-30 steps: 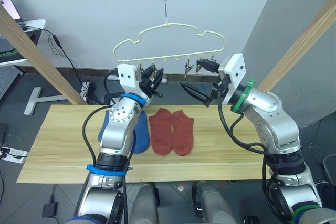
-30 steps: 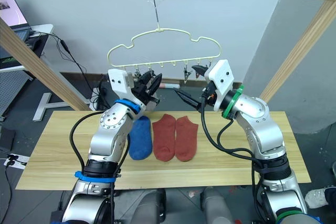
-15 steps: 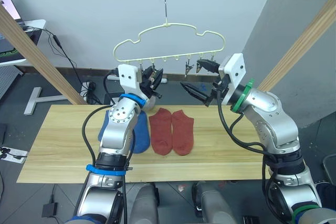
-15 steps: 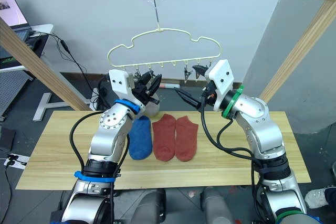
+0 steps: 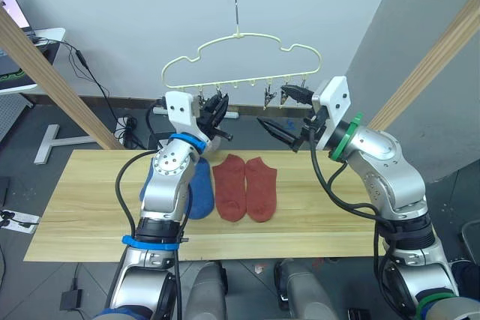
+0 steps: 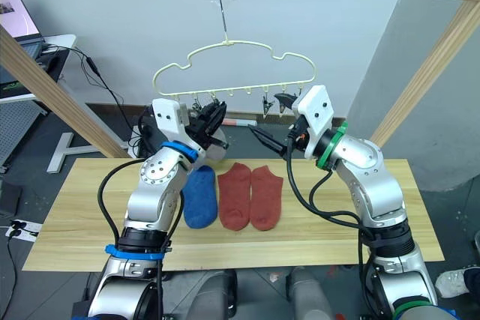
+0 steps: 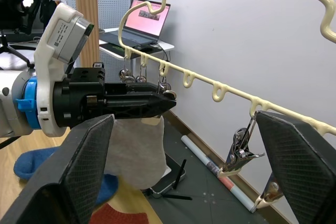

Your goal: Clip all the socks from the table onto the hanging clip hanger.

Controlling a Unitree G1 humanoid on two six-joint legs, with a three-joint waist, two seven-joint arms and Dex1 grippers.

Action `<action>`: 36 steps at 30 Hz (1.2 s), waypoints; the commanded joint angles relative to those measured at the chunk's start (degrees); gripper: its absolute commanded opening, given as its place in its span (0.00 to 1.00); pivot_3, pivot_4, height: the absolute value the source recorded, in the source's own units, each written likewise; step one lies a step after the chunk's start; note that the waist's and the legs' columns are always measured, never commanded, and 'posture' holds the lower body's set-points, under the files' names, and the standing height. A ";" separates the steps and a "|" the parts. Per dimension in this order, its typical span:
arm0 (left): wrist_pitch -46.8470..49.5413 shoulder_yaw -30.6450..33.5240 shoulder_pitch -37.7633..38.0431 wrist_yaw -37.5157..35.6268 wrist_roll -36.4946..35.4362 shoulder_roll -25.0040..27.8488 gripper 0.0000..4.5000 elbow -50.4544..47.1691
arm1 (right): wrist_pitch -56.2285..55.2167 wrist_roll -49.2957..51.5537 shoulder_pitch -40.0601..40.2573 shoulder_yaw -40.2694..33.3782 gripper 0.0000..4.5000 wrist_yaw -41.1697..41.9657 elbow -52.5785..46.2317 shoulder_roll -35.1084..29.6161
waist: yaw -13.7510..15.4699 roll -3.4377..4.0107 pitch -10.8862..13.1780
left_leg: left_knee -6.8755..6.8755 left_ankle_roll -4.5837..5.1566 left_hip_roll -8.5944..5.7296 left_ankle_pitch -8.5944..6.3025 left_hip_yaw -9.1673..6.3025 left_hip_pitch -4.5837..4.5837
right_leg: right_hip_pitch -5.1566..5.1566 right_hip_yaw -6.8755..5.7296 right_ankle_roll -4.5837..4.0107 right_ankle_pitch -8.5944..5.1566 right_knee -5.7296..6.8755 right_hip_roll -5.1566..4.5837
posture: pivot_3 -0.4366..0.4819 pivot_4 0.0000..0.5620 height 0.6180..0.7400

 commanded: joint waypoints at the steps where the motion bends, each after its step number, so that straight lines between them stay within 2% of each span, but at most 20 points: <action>1: 0.77 0.77 -0.21 0.09 -0.86 0.18 0.07 -3.22 | -0.96 0.94 -0.63 -0.61 1.00 -0.08 -1.27 0.41 | 0.00 0.00 0.00 | 0.00 0.00 0.00 0.00 0.00 0.00 | 0.00 0.00 0.00 0.00 0.00 0.00 | 0.34 0.42 1.00; 11: -0.22 -0.09 0.05 0.30 0.66 0.02 0.07 -3.15 | -1.30 0.75 -0.99 -0.72 1.00 0.16 -0.74 0.47 | 0.05 0.00 0.00 | 0.00 0.00 0.00 0.00 0.00 0.00 | 0.00 0.00 0.00 0.00 0.00 0.00 | 0.35 0.42 1.00; 13: -0.35 -0.18 0.00 0.54 0.91 -0.08 0.23 -3.08 | -1.32 0.72 -0.99 -0.78 1.00 0.13 -0.72 0.41 | 0.04 0.00 0.00 | 0.00 0.00 0.00 0.00 0.00 0.00 | 0.00 0.00 0.00 0.00 0.00 0.00 | 0.35 0.42 1.00; 14: -0.27 -0.14 -0.06 0.65 0.89 -0.15 0.28 -3.01 | -1.39 0.68 -0.97 -0.82 1.00 0.13 -0.66 0.36 | 0.04 0.00 0.00 | 0.00 0.00 0.00 0.00 0.00 0.00 | 0.00 0.00 0.00 0.00 0.00 0.00 | 0.35 0.42 1.00; 36: -1.73 -0.23 -1.78 0.34 2.87 0.49 0.28 -1.64 | -1.72 0.47 -0.93 -0.94 1.00 -0.23 -0.57 0.25 | 0.03 0.00 0.00 | 0.00 0.00 0.00 0.00 0.00 0.00 | 0.00 0.00 0.00 0.00 0.00 0.00 | 0.34 0.42 1.00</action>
